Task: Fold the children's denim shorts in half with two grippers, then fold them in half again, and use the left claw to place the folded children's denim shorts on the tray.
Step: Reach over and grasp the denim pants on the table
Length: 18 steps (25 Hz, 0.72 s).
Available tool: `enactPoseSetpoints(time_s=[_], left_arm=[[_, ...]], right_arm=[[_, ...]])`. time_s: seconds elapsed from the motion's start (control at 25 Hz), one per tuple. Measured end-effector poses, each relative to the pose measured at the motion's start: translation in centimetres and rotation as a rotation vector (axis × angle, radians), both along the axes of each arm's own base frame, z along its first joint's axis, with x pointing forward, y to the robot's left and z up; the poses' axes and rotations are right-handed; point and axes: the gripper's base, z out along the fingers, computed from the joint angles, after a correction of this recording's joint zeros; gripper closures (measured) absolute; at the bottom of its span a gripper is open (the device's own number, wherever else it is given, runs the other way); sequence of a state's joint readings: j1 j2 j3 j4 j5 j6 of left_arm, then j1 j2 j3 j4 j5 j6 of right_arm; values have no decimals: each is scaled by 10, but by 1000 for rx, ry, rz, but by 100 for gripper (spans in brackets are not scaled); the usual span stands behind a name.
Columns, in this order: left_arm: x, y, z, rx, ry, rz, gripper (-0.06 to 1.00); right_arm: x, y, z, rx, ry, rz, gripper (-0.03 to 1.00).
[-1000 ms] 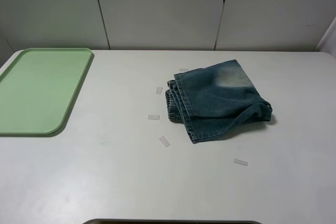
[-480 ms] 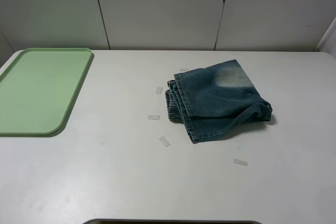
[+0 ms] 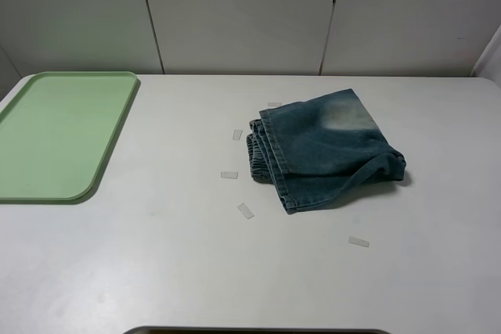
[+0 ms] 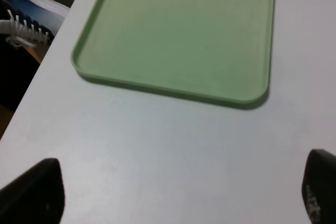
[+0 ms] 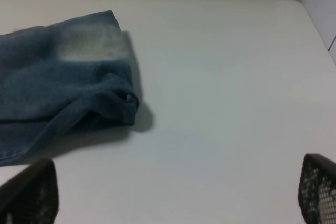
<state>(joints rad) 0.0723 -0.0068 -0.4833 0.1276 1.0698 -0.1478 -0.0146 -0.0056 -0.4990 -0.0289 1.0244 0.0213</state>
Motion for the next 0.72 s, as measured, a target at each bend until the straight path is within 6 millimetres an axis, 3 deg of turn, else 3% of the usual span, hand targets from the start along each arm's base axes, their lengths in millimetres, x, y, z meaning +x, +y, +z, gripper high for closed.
enactPoseSetpoints(time_s=[0.72], left_arm=[[0, 0, 0, 6, 1, -6, 6]], right_arm=[[0, 0, 0, 3, -4, 2, 27]])
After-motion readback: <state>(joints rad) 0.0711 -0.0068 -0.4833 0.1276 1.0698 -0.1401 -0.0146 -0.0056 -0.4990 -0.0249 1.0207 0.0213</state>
